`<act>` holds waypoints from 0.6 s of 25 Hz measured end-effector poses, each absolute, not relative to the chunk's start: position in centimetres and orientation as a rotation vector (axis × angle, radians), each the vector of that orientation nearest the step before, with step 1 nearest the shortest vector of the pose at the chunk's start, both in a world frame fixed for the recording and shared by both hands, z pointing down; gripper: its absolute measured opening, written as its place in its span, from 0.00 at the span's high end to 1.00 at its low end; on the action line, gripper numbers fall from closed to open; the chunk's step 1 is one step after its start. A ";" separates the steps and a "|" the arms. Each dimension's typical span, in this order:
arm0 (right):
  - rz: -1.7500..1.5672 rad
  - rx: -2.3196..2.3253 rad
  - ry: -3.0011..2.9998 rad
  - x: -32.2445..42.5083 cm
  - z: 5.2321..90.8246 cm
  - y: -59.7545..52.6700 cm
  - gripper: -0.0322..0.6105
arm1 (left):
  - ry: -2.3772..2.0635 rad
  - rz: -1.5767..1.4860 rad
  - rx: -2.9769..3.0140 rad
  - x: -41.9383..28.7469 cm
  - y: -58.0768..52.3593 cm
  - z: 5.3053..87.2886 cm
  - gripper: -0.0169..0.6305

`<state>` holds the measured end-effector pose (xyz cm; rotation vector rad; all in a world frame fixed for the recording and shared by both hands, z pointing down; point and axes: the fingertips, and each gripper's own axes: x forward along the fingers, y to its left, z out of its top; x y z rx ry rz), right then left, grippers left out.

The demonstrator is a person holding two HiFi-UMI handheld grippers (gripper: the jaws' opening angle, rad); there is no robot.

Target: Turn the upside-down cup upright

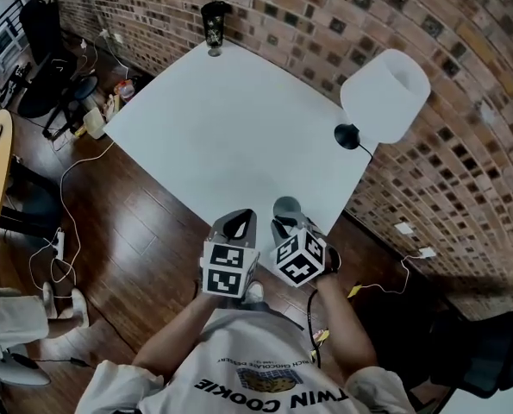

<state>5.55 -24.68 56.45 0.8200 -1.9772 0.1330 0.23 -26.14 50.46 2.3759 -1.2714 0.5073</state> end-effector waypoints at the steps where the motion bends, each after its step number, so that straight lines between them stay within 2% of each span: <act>1: 0.169 0.843 -1.997 5.5 56.1 -24.7 0.91 | -1.255 0.503 2.381 0.3 -26.4 50.5 0.97; 8: 0.632 1.072 -2.262 6.2 54.1 -25.9 0.91 | -1.181 0.495 2.418 1.2 -27.6 50.4 0.97; 15: 1.348 1.281 -2.481 8.4 54.9 -26.0 0.91 | -1.139 0.511 2.443 1.7 -27.6 50.6 0.97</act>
